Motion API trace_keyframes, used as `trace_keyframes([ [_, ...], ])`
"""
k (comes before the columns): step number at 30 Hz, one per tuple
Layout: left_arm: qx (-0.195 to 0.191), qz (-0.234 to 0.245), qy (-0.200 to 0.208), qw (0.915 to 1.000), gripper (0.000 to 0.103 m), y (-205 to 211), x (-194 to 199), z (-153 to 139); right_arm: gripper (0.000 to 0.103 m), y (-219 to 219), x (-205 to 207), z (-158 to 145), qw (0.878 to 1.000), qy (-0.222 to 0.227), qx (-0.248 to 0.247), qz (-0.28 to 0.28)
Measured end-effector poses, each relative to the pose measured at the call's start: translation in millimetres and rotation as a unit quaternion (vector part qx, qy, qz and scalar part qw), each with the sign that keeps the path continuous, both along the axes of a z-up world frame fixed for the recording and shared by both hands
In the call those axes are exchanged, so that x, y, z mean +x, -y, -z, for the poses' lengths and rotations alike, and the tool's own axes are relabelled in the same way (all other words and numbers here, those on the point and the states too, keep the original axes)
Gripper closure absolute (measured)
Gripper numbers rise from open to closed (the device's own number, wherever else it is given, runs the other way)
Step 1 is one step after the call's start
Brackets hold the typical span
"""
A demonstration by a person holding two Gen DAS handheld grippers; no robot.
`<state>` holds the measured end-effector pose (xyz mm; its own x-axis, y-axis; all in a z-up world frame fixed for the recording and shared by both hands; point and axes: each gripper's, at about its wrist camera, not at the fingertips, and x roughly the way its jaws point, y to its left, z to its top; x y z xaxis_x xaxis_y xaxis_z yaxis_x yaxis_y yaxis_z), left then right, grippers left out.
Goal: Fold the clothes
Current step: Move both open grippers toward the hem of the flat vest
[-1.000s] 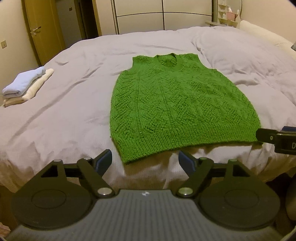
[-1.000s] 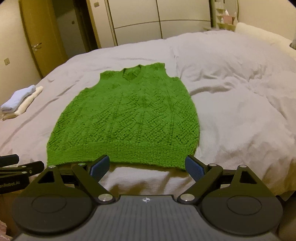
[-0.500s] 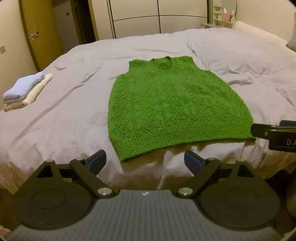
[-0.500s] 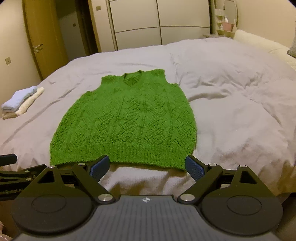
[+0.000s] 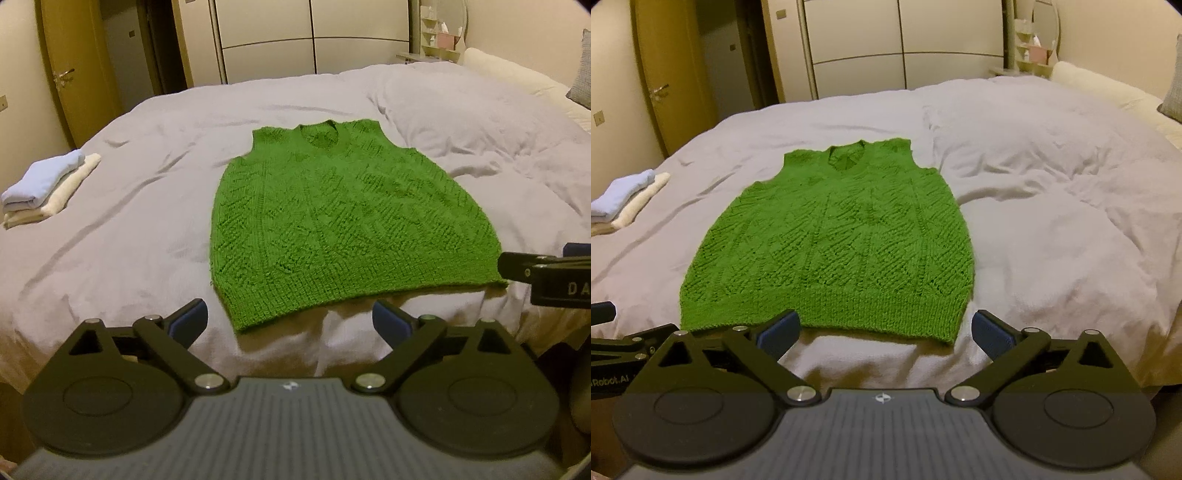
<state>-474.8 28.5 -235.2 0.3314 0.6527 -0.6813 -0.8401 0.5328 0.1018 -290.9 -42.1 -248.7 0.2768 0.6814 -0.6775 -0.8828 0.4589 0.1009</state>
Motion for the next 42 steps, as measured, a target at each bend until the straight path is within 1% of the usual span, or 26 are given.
trace_keyframes([
  [8, -0.029, -0.023, -0.004, 0.9993, 0.008, -33.5, 1.6, 16.2, 0.002, -28.1, 12.3, 12.1, 1.000, -0.001, -0.027, -0.005],
  [15, -0.045, -0.032, -0.019, 0.9983, 0.008, -72.8, 12.1, 31.6, 0.002, -61.2, 35.8, 27.4, 0.999, -0.011, -0.048, -0.006],
  [23, -0.064, -0.020, -0.023, 0.9975, 0.007, -115.1, 30.2, 52.1, 0.002, -95.9, 65.5, 47.4, 0.998, -0.025, -0.058, -0.019],
  [30, -0.077, 0.003, -0.018, 0.9968, 0.007, -148.3, 43.3, 68.2, 0.002, -119.2, 83.7, 65.4, 0.997, -0.025, -0.056, -0.054],
  [35, -0.070, 0.025, -0.015, 0.9971, 0.007, -173.1, 55.3, 71.4, 0.002, -137.4, 100.8, 67.7, 0.997, -0.020, -0.043, -0.065],
  [37, -0.072, 0.033, -0.006, 0.9969, 0.008, -184.5, 60.2, 71.5, 0.003, -145.1, 107.5, 67.3, 0.997, -0.017, -0.036, -0.068],
  [38, -0.073, 0.038, -0.001, 0.9966, 0.008, -189.7, 63.5, 71.5, 0.006, -149.1, 110.5, 67.0, 0.997, -0.015, -0.030, -0.073],
  [39, -0.074, 0.044, 0.003, 0.9963, 0.011, -195.0, 66.5, 71.7, 0.014, -152.7, 113.2, 66.9, 0.997, -0.012, -0.024, -0.077],
  [40, -0.074, 0.050, 0.007, 0.9959, 0.014, -200.3, 69.4, 71.8, 0.018, -157.0, 116.3, 67.3, 0.996, -0.010, -0.021, -0.081],
  [41, -0.074, 0.058, 0.010, 0.9955, 0.016, -205.7, 73.1, 72.3, 0.024, -162.5, 119.8, 68.4, 0.996, -0.012, -0.020, -0.085],
  [42, -0.074, 0.065, 0.012, 0.9951, 0.018, -210.0, 77.1, 73.0, 0.026, -168.1, 123.5, 69.9, 0.996, -0.014, -0.021, -0.091],
])
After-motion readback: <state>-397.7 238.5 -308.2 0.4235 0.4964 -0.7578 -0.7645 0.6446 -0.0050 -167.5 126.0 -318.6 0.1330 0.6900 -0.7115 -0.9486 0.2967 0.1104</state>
